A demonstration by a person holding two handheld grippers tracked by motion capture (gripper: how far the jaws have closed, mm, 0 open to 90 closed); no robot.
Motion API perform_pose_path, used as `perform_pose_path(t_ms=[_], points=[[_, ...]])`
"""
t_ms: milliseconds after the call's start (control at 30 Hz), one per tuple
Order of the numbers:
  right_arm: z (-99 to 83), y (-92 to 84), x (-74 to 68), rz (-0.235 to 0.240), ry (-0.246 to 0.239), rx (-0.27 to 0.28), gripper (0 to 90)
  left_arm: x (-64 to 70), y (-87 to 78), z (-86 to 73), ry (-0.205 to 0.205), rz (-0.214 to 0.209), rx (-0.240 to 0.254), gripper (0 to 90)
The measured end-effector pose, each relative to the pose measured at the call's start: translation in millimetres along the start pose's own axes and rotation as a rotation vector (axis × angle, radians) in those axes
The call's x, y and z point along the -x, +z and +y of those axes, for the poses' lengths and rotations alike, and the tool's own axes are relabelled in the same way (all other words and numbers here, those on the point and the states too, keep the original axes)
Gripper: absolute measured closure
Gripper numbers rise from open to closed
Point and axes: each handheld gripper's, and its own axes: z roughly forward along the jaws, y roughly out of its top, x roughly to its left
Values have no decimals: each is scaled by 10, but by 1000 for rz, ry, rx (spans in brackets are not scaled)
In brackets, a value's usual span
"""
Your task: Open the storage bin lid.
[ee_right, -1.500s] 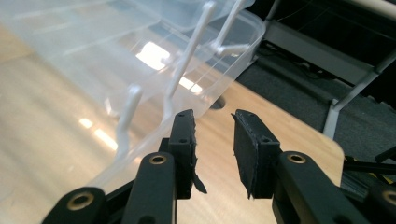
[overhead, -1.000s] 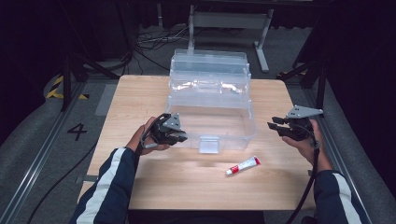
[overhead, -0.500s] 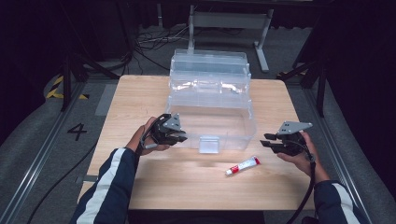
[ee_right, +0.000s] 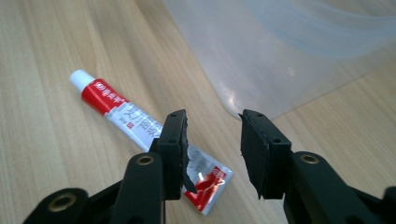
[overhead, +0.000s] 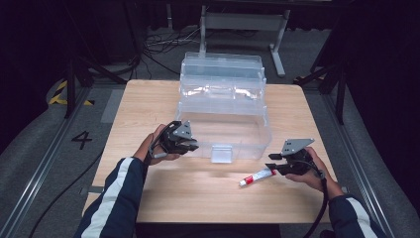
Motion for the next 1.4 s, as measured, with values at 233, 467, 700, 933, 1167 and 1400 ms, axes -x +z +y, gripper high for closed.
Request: perform_pose_path(t_ms=[233, 467, 700, 933, 1167, 1400], points=[[44, 97, -116, 79, -76, -45, 541, -1, 0, -1, 0, -1, 0, 756], [98, 173, -201, 122, -118, -71, 492, -1, 1, -2, -1, -2, 1, 756], [147, 288, -265, 133, -150, -111, 474, 2, 6, -5, -5, 0, 1, 751], [195, 378, -300, 140, -176, -158, 470, 9, 12, 0, 3, 10, -19, 739], [253, 426, -354, 157, -209, -219, 511, 5, -8, -8, 0, 17, -22, 727], [318, 479, -420, 182, -213, -262, 550, 14, -29, -11, 0, 18, -9, 715]])
